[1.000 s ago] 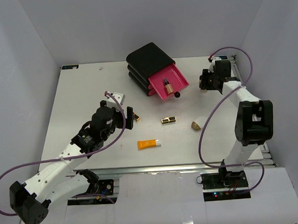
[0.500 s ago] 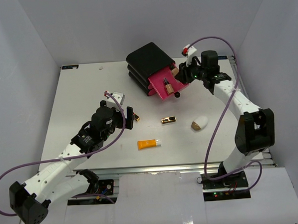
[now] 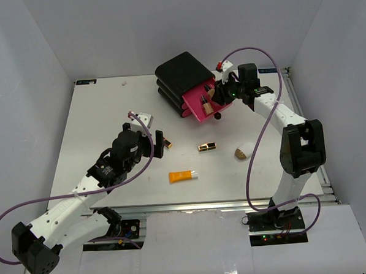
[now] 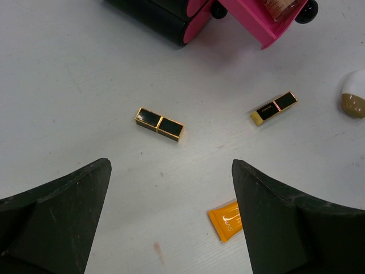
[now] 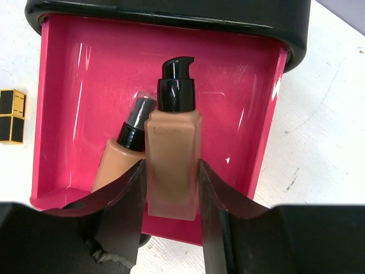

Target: Organize the makeup

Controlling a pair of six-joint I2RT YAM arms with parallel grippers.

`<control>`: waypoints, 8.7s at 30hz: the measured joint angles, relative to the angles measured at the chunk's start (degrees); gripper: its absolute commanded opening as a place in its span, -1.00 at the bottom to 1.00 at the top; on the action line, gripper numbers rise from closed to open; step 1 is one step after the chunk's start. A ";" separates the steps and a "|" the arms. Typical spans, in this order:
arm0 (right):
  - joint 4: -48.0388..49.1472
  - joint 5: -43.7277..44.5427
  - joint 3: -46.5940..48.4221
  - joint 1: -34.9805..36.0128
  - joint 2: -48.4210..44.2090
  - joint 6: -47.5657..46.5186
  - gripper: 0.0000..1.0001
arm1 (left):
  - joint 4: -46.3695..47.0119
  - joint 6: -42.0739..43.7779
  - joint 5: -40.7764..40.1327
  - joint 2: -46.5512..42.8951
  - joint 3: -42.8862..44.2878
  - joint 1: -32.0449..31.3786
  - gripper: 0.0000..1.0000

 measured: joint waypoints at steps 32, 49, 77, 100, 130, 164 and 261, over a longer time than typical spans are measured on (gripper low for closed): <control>-19.06 -24.51 -19.46 -1.78 -23.91 -41.18 -0.50 | 0.83 -0.23 3.00 0.02 -0.63 0.20 0.96; -5.14 -10.56 -33.66 -1.25 -16.78 -65.91 -0.18 | 1.01 -0.70 3.90 1.22 -0.66 1.22 0.96; 41.15 10.09 -42.14 6.79 -5.19 -75.09 0.01 | 1.25 -1.21 4.55 4.39 -0.70 3.20 0.96; 33.34 11.16 -21.21 9.02 -3.06 -69.26 0.00 | 1.26 -1.24 5.39 4.39 -0.70 3.47 0.96; 20.59 9.65 0.48 9.33 8.21 -42.61 0.12 | 1.27 -1.24 5.39 4.78 -0.70 4.00 0.96; 15.03 -16.60 0.10 -5.99 11.66 16.00 0.50 | 1.27 -1.24 6.02 4.09 -0.70 5.06 0.96; 30.27 -24.74 -13.25 -8.12 12.30 38.15 0.23 | 1.70 -2.26 11.87 5.86 -0.70 7.31 0.96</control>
